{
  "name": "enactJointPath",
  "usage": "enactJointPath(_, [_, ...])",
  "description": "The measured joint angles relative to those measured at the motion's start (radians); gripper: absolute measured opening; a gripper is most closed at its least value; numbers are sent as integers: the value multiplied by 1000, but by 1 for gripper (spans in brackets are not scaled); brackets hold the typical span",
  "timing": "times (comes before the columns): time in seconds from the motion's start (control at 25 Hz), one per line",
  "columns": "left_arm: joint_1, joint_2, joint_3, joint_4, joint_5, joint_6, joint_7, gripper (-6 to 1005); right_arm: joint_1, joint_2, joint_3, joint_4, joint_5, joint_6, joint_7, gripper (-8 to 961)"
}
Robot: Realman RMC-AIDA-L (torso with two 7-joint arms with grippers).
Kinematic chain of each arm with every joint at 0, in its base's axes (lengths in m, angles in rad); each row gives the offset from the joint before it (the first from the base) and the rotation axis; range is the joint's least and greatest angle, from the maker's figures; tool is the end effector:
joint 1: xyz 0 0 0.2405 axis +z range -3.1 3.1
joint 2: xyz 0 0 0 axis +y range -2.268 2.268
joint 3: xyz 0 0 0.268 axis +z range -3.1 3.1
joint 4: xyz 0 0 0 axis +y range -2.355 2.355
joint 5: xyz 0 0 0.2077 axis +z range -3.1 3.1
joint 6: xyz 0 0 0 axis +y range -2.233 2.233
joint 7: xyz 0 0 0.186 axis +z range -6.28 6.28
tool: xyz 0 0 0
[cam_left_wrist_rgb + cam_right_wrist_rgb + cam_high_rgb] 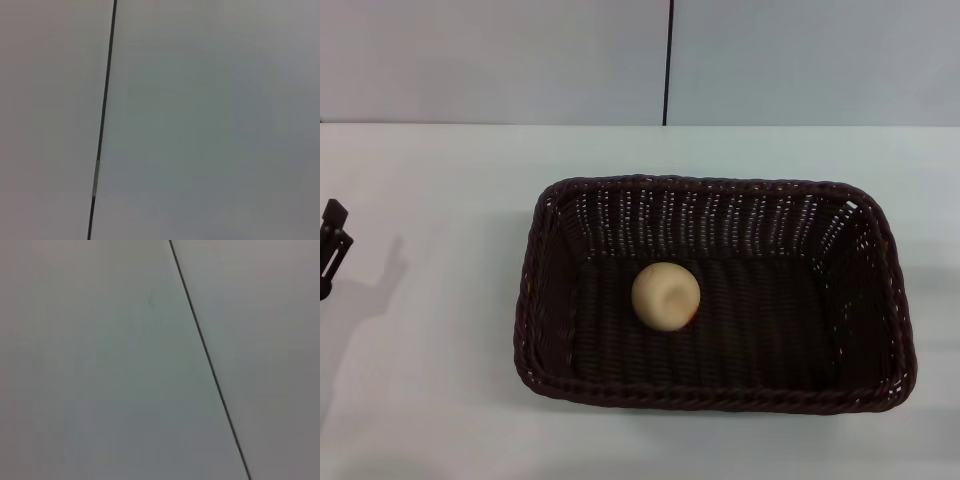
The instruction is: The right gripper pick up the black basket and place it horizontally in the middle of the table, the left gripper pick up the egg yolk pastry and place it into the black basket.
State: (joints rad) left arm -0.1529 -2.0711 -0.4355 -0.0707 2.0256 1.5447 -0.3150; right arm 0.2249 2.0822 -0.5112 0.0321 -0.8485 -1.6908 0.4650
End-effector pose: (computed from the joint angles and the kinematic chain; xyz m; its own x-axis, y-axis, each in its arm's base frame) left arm -0.3739 0.2520 -0.0019 0.6310 -0.0945 0.7700 0.7578 -0.1374 -0.6379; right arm 0.3651 0.2657 0.0459 0.4953 0.3028 -0.8143 -0.8454 -0.0478 -0.5320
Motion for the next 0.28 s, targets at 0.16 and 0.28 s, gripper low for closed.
enactJointPath(0.16, [10,0,-2,-8,0,-13,5,834,12,0,-8,9,-5,30,0,530])
enactJointPath(0.28, [13,0,-5,-9,0,-11,5,834,17,0,-6,10,-5,39,-1,530])
